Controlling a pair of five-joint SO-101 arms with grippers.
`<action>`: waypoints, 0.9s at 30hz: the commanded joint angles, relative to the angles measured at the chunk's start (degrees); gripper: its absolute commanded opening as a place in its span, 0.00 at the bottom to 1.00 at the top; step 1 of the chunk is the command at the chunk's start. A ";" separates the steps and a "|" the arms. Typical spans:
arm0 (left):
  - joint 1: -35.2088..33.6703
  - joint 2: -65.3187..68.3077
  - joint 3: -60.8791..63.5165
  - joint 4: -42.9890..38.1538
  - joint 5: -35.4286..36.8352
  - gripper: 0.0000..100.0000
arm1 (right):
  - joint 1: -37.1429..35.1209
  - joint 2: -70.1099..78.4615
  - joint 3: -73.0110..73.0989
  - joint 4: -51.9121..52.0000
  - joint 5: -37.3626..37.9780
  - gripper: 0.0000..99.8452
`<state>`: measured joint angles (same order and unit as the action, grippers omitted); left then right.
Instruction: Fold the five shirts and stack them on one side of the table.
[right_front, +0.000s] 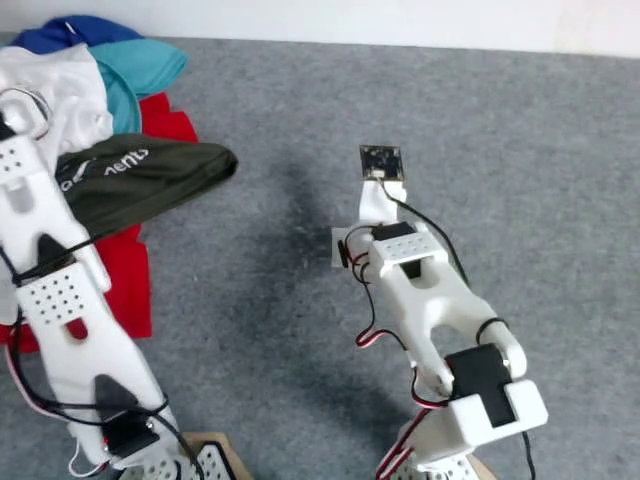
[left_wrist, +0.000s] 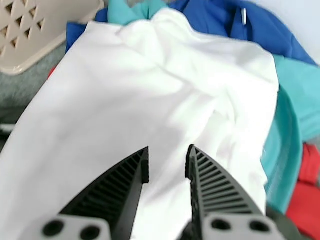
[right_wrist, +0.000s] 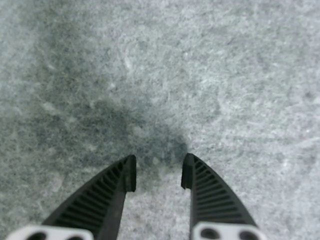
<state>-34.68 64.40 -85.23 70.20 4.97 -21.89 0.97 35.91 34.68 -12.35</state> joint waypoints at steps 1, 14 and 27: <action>-0.57 3.38 -7.52 -3.52 -0.35 0.14 | -0.57 -0.48 -2.95 -0.92 -0.62 0.16; 0.13 10.42 -9.19 -4.57 -0.26 0.12 | -0.57 -0.40 -2.51 -1.01 -0.62 0.16; 9.54 -4.62 -10.07 9.41 -0.09 0.01 | -0.57 -0.31 -1.45 -0.92 -0.62 0.16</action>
<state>-29.41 68.62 -92.53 75.47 4.88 -21.89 0.97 35.91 34.51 -12.35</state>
